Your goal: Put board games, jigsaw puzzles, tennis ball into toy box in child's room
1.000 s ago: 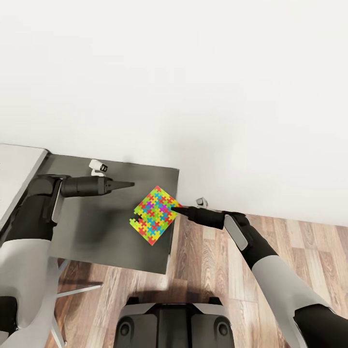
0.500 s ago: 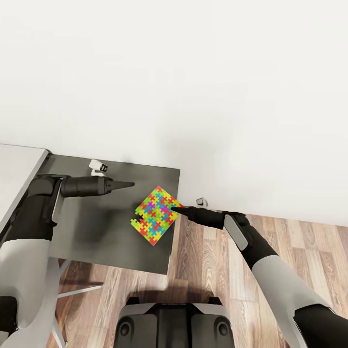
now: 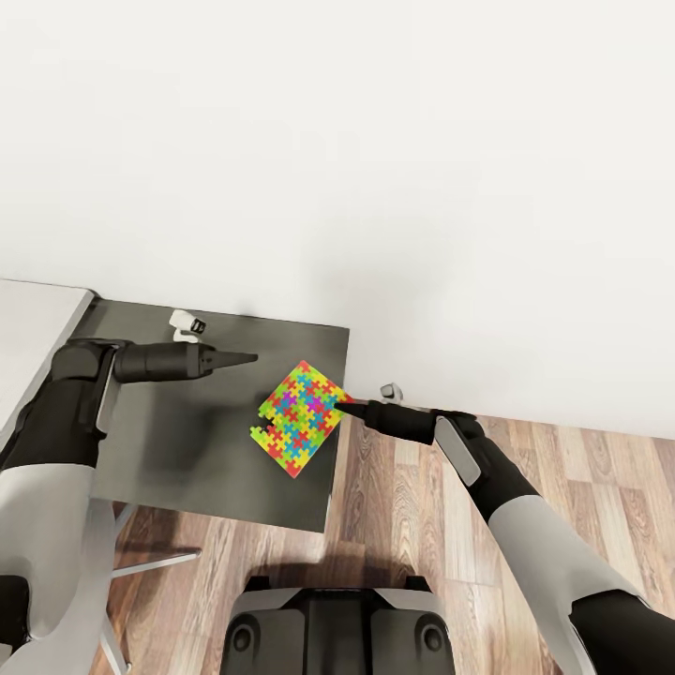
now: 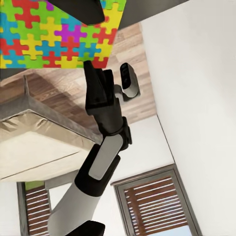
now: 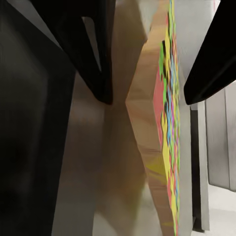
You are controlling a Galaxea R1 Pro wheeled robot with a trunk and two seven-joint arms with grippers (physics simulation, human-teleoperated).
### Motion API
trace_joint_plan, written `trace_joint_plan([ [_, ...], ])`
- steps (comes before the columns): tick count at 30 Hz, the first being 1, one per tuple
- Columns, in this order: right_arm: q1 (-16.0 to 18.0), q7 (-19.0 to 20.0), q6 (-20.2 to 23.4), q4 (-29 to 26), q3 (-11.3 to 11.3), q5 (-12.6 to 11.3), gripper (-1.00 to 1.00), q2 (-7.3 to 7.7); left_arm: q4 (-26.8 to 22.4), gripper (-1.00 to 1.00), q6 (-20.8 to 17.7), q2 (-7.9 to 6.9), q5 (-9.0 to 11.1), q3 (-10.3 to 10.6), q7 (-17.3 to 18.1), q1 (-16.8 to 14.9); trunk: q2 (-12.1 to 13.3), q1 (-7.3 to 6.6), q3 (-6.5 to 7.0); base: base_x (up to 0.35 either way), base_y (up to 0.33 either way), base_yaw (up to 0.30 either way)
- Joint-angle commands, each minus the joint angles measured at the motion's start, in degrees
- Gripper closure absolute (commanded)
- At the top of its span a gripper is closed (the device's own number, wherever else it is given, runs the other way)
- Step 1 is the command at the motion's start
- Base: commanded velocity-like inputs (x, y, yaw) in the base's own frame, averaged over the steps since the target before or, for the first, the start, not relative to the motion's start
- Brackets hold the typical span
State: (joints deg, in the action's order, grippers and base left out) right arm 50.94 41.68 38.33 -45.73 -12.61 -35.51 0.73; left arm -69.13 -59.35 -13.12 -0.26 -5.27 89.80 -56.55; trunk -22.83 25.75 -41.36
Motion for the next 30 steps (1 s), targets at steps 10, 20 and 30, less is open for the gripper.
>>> trace_joint_plan([
  [10, 0.0, 1.5, 0.3, -0.1, -0.1, -0.4, 1.0, 0.31, 3.0, -1.0, -0.4, -0.24, -0.1, -0.2, 0.2, 0.0, -0.1, 0.03, -0.07, 0.0, 0.0, 0.0],
  [20, -0.9, 6.2, 0.4, -5.6, 0.0, -0.4, 1.0, 0.95, 3.1, -1.0, -0.5, -0.5, -0.2, -0.2, 0.2, 0.0, -0.1, 0.03, 0.25, 0.0, 0.0, -0.025],
  [30, -2.9, 9.9, 0.5, -9.4, 1.1, -0.4, 1.0, 1.45, 3.1, -1.0, -0.6, -1.94, -0.1, -0.3, 0.2, 0.0, -0.1, 0.03, 1.1, 0.0, 0.0, -0.111],
])
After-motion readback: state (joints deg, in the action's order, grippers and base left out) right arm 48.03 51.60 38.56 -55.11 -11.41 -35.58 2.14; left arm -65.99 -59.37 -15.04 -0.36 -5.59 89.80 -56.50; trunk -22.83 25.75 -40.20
